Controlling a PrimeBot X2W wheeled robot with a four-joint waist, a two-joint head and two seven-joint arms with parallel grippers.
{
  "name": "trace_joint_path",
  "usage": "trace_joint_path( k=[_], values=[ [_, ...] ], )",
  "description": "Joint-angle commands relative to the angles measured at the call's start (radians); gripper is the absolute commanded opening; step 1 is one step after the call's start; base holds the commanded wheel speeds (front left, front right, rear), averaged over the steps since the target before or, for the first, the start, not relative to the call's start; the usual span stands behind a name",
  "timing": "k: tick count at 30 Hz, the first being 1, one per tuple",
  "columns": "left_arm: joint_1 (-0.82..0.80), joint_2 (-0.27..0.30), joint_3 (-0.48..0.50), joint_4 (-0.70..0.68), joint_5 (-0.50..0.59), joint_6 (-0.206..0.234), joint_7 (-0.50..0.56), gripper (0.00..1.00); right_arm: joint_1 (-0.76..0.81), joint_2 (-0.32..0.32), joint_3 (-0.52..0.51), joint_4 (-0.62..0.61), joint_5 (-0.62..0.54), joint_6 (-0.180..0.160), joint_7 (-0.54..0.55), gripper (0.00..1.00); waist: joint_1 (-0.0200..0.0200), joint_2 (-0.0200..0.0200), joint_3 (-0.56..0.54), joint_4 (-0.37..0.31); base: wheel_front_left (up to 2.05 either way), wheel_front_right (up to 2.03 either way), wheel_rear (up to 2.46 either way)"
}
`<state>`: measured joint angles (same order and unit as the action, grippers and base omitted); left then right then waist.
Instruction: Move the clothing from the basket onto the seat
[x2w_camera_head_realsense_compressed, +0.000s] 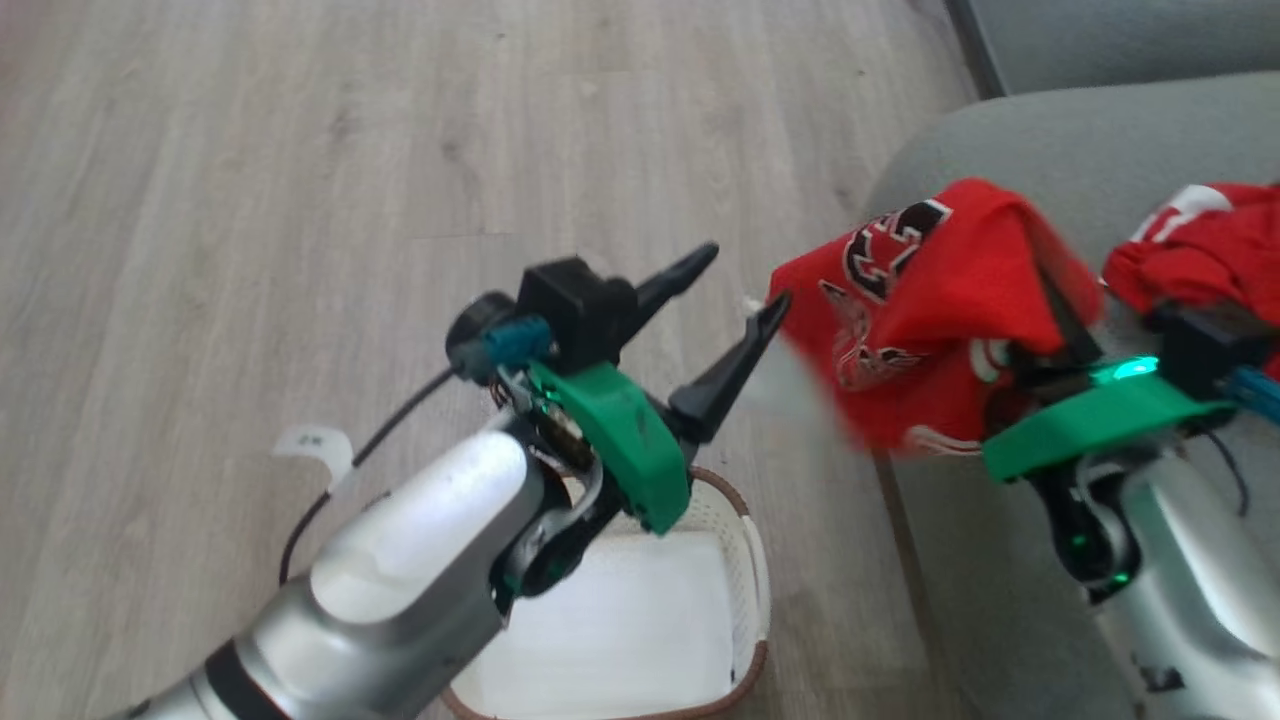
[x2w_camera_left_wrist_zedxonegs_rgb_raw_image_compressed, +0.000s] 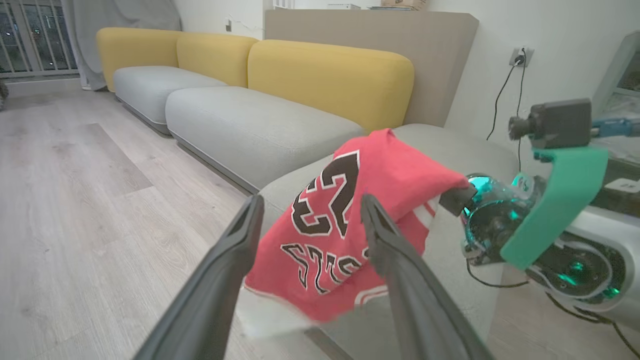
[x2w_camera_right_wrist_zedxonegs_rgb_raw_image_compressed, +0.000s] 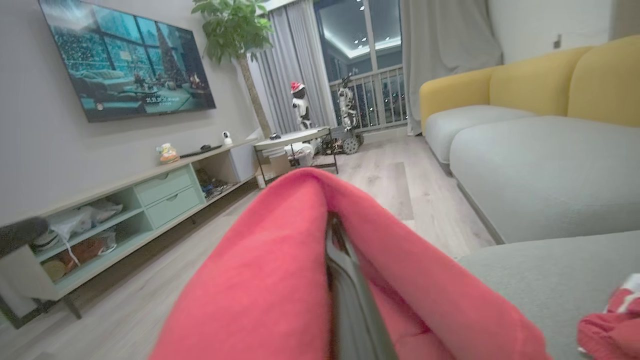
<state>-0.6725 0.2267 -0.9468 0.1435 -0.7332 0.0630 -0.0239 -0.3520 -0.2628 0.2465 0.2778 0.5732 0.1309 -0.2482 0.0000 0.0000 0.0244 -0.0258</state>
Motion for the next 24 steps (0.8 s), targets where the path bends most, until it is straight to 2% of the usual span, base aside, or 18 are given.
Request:
trace_joint_path(
  k=[1,13,24],
  values=[
    [-0.032,0.023,0.034,-0.032,0.013,0.004,-0.013,1.0,-0.01,-0.016,-0.007,-0.056,0.0,0.0,-0.013,0.0,0.0,0.0,0.006,-0.021,0.0,0.0,0.0],
    [-0.02,0.043,0.022,-0.048,0.041,-0.001,-0.065,1.0,0.07,-0.032,-0.146,-0.286,-0.009,0.0,0.043,0.0,0.0,0.0,0.048,-0.193,0.0,0.0,0.0],
    [-0.043,0.065,0.02,-0.052,0.063,-0.005,-0.08,1.0,0.134,0.006,-0.249,-0.461,-0.03,0.0,0.102,0.0,0.0,0.0,0.095,-0.333,0.0,0.0,0.0]
  ],
)
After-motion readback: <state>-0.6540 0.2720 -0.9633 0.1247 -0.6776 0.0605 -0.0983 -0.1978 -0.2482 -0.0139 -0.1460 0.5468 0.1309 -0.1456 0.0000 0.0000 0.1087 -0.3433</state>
